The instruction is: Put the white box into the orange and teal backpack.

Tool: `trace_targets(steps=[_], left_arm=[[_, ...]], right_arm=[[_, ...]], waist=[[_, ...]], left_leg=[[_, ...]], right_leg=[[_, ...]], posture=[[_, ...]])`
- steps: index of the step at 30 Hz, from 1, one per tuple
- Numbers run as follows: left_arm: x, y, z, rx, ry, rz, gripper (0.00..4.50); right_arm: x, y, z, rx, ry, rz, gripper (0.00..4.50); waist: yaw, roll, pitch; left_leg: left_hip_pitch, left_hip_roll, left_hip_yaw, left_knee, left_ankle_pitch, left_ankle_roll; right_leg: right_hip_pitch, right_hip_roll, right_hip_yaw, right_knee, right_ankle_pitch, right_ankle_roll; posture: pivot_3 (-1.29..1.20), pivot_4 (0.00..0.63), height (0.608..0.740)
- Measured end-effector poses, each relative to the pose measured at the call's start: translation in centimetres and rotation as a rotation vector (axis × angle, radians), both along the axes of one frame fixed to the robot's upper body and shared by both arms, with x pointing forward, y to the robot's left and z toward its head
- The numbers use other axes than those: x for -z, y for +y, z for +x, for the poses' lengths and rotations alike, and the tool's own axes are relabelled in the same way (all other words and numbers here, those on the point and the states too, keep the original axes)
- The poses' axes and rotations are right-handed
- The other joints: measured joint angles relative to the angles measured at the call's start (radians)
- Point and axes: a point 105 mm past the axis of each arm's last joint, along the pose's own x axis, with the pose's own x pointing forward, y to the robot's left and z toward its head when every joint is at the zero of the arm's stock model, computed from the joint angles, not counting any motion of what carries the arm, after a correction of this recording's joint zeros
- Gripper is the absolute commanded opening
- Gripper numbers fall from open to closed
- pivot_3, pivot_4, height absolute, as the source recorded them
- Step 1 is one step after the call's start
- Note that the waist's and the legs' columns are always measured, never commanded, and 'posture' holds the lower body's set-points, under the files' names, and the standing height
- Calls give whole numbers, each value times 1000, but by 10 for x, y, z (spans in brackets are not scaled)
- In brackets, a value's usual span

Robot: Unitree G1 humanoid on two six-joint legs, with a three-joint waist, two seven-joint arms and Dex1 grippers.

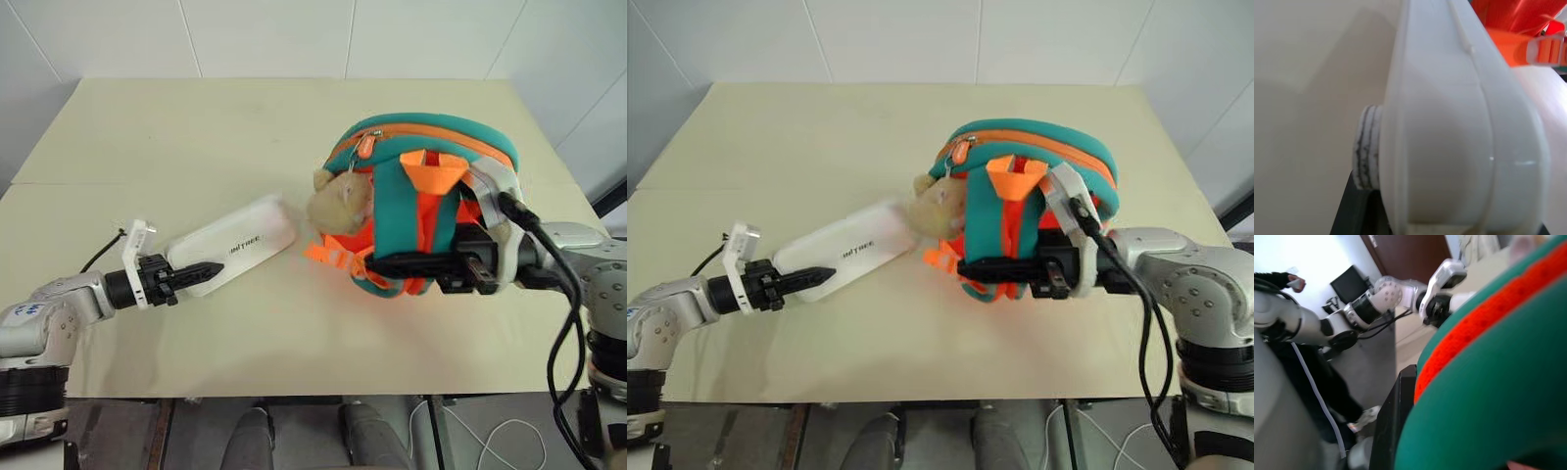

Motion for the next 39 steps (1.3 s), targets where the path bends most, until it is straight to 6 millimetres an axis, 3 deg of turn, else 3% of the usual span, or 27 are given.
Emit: trace_targets(steps=[5,9,13,18,23,29,39], left_arm=[[-12,6,-9,-31,-113,22,1272],[-39,-9,-20,17,-233,-45,1272],[-72,-16,-21,33,-345,-95,1272],[-104,-43,-32,144,-459,-97,1272],[-108,-59,-34,234,-448,-112,1272],[-104,-60,-42,318,-429,-16,1272],[-85,-46,5,297,-499,286,1272]], right_arm=[[16,-29,-3,33,119,-86,11],[9,-47,19,117,71,-88,11],[14,-44,25,108,49,-106,11],[23,-36,29,86,19,-125,11],[22,-36,34,100,0,-117,11],[23,-35,35,104,-2,-116,11],[22,-32,36,107,-15,-108,11]], waist=[[16,0,0],[17,-1,1],[17,-1,1],[17,-1,1],[13,-1,1],[14,-1,1],[16,-1,1]], left_leg=[[0,0,2,0,-2,1],[0,0,2,2,-2,1],[0,0,2,2,-2,1],[-1,0,2,3,-3,0],[-1,1,2,4,-3,0],[-1,1,2,5,-3,0],[0,1,3,4,-3,0]], right_leg=[[0,0,0,-2,-1,0],[0,-1,0,-2,-1,0],[0,1,0,-1,-1,0],[0,1,1,-1,-1,1],[0,2,1,1,-1,1],[0,2,2,1,-1,1],[0,3,2,1,-1,1]], posture=[[0,150,740],[0,150,740],[0,150,740],[0,150,740],[0,150,740],[0,150,740],[0,150,740]])
